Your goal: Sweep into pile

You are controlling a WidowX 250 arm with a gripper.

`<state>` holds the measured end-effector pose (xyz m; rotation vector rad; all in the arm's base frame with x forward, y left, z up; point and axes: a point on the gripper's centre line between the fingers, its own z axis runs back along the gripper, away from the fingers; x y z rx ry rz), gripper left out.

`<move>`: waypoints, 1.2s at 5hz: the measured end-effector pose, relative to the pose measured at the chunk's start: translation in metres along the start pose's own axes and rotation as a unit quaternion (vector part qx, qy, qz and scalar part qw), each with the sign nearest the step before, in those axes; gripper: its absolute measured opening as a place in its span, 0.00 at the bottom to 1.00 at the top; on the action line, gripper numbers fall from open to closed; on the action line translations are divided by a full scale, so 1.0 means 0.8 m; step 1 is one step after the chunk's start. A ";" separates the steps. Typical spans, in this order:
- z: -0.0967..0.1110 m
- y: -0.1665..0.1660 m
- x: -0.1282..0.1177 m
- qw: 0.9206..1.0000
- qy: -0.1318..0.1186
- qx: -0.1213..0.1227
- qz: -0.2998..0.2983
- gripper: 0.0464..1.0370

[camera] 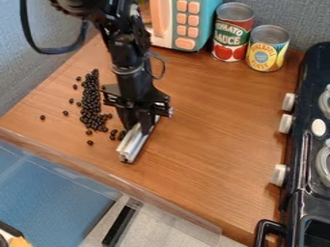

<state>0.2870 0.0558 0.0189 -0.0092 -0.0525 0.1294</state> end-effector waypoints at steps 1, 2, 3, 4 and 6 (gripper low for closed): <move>0.001 0.028 0.006 1.000 0.011 0.007 0.001 0.29; 0.002 0.043 0.006 0.999 0.017 0.021 -0.025 0.29; 0.002 0.066 0.004 0.999 0.028 0.025 -0.036 0.29; 0.004 0.084 0.001 0.998 0.043 0.035 -0.038 0.29; 0.009 0.114 0.004 0.998 0.047 0.035 -0.003 0.29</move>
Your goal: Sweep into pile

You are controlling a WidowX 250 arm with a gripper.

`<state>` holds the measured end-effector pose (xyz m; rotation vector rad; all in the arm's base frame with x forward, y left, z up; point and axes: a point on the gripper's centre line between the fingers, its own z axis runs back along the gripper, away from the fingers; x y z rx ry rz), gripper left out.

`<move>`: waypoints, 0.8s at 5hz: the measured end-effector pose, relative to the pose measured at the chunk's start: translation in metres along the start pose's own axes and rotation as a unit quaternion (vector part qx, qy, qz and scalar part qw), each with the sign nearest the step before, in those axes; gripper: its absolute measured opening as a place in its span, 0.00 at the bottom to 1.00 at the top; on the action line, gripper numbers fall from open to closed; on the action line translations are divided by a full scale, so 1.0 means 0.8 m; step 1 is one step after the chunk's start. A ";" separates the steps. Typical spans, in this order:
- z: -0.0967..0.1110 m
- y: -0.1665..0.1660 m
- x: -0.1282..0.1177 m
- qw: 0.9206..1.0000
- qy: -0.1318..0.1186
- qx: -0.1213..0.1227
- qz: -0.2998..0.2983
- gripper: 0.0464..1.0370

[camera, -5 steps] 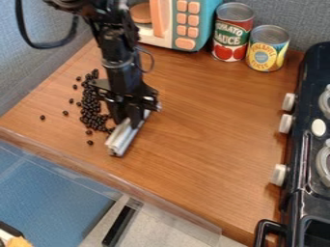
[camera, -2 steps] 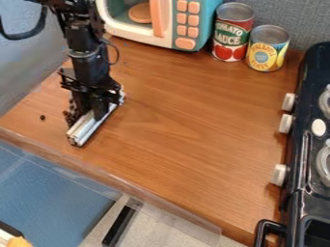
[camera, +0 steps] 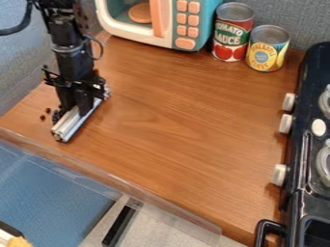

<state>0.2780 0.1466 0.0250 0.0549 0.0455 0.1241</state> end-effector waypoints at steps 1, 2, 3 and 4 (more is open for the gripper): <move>0.000 0.010 0.000 1.000 0.002 -0.006 0.020 0.29; 0.001 0.003 0.000 1.000 0.003 -0.021 0.021 0.29; 0.001 -0.020 0.000 0.999 0.004 -0.035 0.006 0.29; 0.021 -0.049 0.001 0.998 -0.009 -0.056 -0.012 0.29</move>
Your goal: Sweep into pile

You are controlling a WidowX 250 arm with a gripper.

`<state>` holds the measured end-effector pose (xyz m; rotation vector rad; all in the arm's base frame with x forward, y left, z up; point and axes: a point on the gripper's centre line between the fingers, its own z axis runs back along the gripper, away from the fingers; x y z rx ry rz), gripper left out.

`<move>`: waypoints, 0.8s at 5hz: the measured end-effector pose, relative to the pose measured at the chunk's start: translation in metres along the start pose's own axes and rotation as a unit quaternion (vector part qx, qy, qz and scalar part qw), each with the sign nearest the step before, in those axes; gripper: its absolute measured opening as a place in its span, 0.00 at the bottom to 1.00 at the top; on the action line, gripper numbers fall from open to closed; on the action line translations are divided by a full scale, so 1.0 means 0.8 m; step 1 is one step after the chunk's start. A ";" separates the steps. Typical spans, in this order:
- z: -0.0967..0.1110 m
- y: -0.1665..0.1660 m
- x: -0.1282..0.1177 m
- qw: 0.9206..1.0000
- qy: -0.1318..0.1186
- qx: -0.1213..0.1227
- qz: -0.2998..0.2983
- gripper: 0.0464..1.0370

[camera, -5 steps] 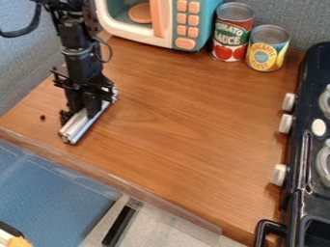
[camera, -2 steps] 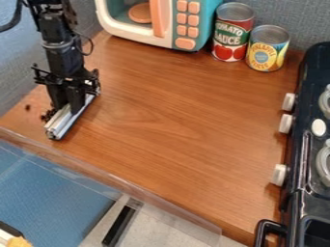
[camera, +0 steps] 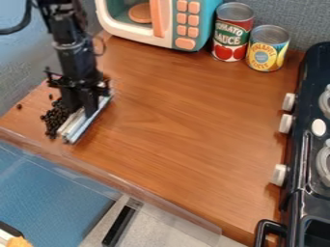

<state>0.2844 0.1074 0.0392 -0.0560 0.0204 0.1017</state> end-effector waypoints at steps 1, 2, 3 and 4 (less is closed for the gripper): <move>0.036 -0.039 0.003 0.999 -0.026 -0.025 -0.017 0.29; 0.045 -0.084 0.004 0.999 -0.019 -0.045 -0.020 0.29; 0.050 -0.120 0.028 0.999 -0.023 -0.046 -0.005 0.29; 0.023 -0.148 0.046 0.999 -0.001 -0.040 0.005 0.29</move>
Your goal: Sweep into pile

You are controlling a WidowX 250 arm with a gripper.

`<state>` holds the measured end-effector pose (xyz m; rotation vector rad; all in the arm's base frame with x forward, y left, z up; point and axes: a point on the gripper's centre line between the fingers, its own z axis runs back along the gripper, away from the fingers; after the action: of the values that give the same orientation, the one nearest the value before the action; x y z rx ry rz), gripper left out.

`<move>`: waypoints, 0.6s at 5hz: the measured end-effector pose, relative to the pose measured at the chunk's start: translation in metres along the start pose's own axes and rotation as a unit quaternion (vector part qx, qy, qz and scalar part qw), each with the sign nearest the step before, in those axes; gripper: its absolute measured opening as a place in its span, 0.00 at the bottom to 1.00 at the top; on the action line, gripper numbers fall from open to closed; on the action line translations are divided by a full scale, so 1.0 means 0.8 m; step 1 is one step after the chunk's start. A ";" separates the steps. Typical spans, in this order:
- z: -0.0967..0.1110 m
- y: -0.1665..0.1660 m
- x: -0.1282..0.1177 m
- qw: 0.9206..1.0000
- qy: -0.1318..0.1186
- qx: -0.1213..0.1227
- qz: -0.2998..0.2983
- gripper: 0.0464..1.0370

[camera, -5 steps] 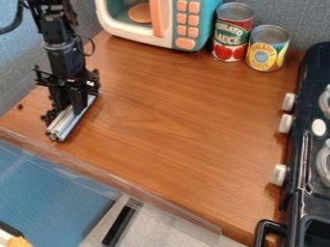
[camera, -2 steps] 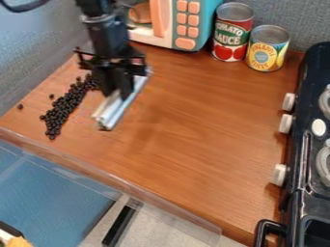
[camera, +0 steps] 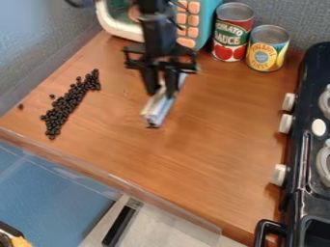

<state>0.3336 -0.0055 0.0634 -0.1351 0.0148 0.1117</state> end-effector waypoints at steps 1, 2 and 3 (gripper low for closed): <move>-0.030 -0.011 0.016 1.000 0.021 0.015 0.012 0.29; -0.052 -0.012 0.022 0.998 0.041 0.029 0.022 0.36; -0.054 -0.014 0.022 0.998 0.041 0.031 0.025 0.67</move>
<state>0.3521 -0.0202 0.0216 -0.0770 0.1025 0.1564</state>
